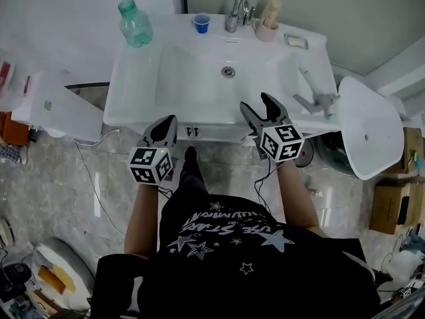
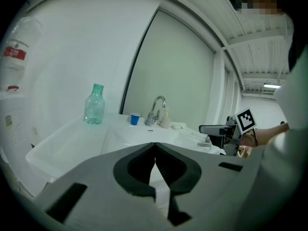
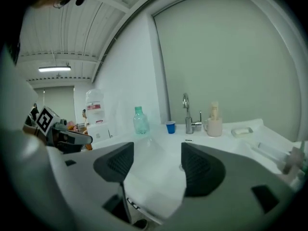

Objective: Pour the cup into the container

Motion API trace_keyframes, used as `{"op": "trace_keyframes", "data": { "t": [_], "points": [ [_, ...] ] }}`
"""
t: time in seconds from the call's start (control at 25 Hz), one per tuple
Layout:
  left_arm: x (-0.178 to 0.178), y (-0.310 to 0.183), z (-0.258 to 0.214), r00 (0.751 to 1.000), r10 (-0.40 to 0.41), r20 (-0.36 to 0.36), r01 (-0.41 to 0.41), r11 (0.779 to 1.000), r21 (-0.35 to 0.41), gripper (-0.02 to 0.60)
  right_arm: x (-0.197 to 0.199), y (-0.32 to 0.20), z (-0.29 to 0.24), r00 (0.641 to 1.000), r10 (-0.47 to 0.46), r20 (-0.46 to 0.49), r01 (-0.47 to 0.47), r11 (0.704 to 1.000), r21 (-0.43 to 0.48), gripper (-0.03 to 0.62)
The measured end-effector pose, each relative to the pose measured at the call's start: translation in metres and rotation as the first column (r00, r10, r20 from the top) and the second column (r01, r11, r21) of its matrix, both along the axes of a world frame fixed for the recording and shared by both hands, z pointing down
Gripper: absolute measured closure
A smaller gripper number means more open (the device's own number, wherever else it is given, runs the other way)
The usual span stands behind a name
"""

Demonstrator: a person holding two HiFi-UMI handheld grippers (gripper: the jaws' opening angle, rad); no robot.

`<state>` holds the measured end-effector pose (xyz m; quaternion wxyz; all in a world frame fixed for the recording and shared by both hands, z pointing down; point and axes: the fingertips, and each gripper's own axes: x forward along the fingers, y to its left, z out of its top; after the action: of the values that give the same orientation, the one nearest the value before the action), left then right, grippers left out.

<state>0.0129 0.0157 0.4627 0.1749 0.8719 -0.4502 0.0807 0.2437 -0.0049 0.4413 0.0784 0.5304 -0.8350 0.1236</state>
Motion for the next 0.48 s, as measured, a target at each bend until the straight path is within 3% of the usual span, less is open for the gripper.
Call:
{"op": "trace_keyframes", "data": {
  "t": [0.48],
  "points": [
    [-0.043,-0.131,-0.006,0.999,0.033,-0.016,-0.034,0.999,-0.012,0.571,-0.045,-0.136,-0.007,0.999,0.021,-0.038,-0.022,0.999,-0.026,0.284]
  ]
}}
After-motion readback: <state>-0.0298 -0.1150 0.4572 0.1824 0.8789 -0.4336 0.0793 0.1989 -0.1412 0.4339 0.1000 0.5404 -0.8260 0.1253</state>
